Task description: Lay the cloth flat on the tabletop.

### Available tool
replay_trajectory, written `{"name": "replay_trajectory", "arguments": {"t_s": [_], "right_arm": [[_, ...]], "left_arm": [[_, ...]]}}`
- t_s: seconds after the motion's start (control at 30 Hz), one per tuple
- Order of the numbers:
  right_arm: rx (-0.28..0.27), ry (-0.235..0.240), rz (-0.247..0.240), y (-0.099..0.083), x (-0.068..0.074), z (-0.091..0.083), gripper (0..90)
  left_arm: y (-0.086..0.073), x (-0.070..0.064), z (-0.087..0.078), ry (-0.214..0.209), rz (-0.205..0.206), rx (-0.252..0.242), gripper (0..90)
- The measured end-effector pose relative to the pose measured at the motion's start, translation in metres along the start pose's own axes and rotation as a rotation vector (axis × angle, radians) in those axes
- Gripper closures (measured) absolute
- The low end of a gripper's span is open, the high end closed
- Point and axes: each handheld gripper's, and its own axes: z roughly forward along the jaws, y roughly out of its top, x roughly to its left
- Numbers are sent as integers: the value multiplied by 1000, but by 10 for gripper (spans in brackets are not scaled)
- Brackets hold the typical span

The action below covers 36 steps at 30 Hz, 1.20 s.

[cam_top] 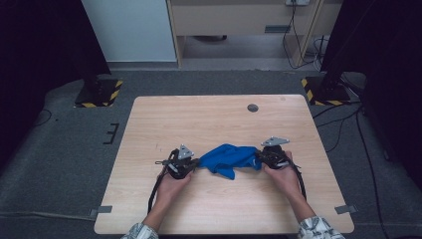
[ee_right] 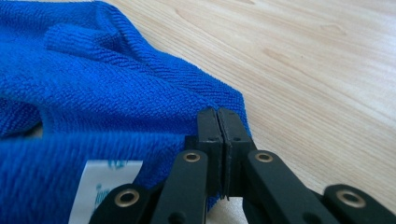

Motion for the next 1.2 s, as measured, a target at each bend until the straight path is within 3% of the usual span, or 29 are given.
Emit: {"name": "replay_trajectory", "arguments": {"t_s": [0.13, 0.3, 0.4, 0.53, 0.67, 0.87, 1.07, 1.2], "right_arm": [[-18, 18, 1, 1, 3, -1, 859], [-79, 29, 27, 7, 5, -11, 624], [-118, 27, 28, 11, 8, -19, 503], [-143, 34, 11, 13, 16, -30, 415], [-146, 50, -17, 10, 23, -41, 438], [-134, 86, -47, -7, 33, -57, 543], [-85, 127, -74, -26, 41, -62, 501], [-47, 142, -85, -31, 45, -56, 491]], "left_arm": [[2, -2, -4, 2, 20, -52, 784], [3, -3, -12, 26, 3, -98, 547], [4, -5, -17, 21, 6, -113, 512], [5, -11, -22, 13, 15, -129, 500], [4, -19, -25, -3, 22, -133, 485], [3, -33, -28, -37, 32, -145, 451], [1, -45, -22, -43, 56, -122, 395], [1, -45, -12, -33, 63, -99, 391]]}}
